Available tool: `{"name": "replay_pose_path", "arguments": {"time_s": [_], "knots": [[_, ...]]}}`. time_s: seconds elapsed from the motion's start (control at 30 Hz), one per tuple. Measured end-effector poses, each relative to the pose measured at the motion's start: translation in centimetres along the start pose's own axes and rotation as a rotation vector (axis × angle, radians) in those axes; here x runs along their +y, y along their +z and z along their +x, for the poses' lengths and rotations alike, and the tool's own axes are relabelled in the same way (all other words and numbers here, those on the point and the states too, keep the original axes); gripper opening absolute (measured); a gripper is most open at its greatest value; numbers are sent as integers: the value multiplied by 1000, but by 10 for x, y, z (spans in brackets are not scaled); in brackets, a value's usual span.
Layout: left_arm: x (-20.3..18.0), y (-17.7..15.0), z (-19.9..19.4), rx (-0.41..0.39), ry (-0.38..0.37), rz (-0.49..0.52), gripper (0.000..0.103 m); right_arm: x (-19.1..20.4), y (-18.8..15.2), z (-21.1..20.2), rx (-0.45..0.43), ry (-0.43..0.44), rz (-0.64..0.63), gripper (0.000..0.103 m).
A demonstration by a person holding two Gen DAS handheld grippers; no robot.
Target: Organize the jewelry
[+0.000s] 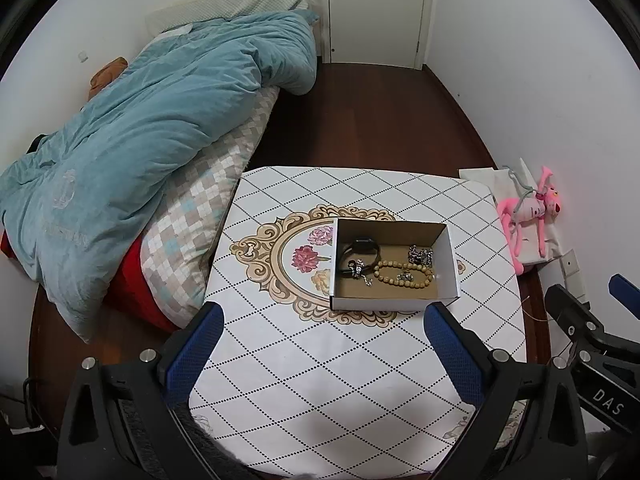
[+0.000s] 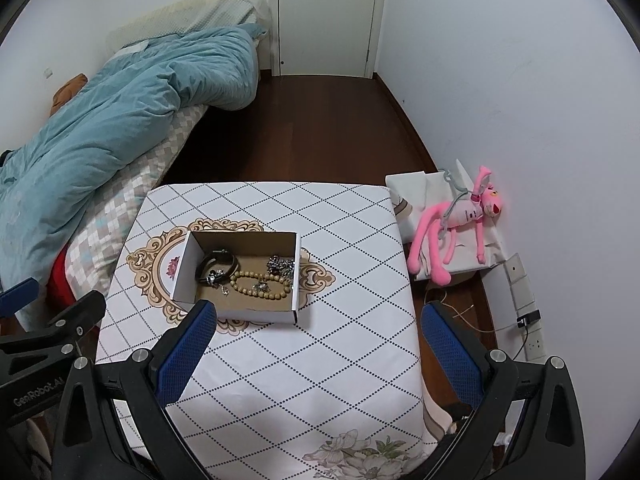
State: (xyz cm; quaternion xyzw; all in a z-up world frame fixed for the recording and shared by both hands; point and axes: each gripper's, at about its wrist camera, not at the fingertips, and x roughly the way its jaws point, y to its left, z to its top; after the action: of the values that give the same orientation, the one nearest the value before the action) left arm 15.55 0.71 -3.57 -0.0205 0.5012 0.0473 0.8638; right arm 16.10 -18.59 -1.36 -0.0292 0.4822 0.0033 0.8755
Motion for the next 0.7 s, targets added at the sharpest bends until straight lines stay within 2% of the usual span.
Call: {"name": "replay_pose_path", "arguments": {"time_s": [0.7], "knots": [[6,-3,0,5,7,10,102,4,-3,3,13,13,-8,103]]}}
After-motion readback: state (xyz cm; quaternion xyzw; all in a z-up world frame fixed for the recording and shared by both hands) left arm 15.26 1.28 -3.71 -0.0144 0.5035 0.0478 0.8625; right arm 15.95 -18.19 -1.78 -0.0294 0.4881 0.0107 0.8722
